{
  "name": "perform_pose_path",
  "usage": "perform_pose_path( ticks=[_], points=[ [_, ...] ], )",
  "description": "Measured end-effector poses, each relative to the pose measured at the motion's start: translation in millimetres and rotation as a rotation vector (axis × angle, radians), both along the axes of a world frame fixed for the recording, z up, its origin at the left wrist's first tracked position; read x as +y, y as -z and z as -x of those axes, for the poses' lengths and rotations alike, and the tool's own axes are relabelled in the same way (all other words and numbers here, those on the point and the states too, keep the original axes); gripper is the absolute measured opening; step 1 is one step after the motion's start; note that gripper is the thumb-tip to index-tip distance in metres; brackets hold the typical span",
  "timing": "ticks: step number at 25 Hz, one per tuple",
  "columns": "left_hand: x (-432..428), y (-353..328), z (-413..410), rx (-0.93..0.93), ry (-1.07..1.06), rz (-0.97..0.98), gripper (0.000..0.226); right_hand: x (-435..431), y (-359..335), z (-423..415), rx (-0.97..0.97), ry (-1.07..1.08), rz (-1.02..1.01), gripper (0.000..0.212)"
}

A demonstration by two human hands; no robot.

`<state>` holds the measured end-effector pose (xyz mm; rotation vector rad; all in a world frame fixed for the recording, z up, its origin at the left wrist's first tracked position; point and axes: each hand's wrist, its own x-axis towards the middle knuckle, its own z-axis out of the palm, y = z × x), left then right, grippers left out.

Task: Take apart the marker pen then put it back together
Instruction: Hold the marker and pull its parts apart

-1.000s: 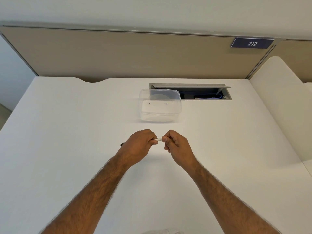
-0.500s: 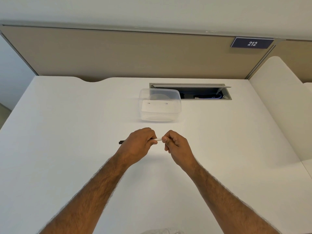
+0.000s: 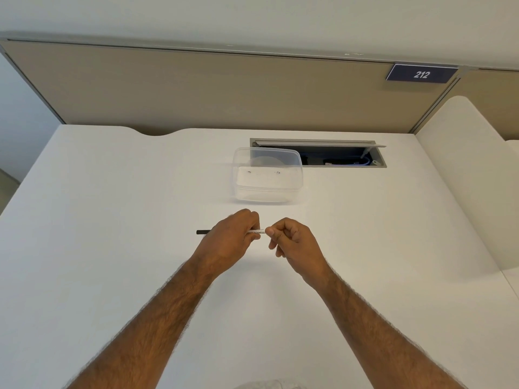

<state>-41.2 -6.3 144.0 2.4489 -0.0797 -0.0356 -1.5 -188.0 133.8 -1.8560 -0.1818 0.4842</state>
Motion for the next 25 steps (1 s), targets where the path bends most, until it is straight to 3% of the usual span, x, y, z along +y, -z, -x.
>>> perform_pose_path(
  ticks=[3,9,12,16,20,25],
  points=[
    [-1.8,-0.1,0.3,0.013,-0.006,0.014,0.018,-1.3,0.0,-3.6,-0.060,-0.039,0.029,0.020],
    [-5.4,-1.6,1.2,-0.026,-0.003,-0.017,0.019,0.0,3.4,1.2,-0.131,-0.031,0.066,0.039],
    [-9.3,-0.8,0.8,-0.020,-0.005,-0.012,0.018,-1.6,1.0,2.1,-0.067,0.004,0.044,0.044],
    [-12.1,2.7,-1.6,0.035,0.010,0.043,0.013,-6.7,-3.5,-0.5,-0.021,-0.003,-0.022,0.038],
    [-15.7,-1.6,-0.4,0.032,0.011,-0.028,0.026,-9.3,-5.7,-2.6,-0.040,-0.025,-0.037,0.019],
    [-13.4,-3.5,1.1,-0.006,-0.001,-0.055,0.018,-10.3,-3.9,0.6,-0.054,-0.058,0.008,0.030]
  ],
)
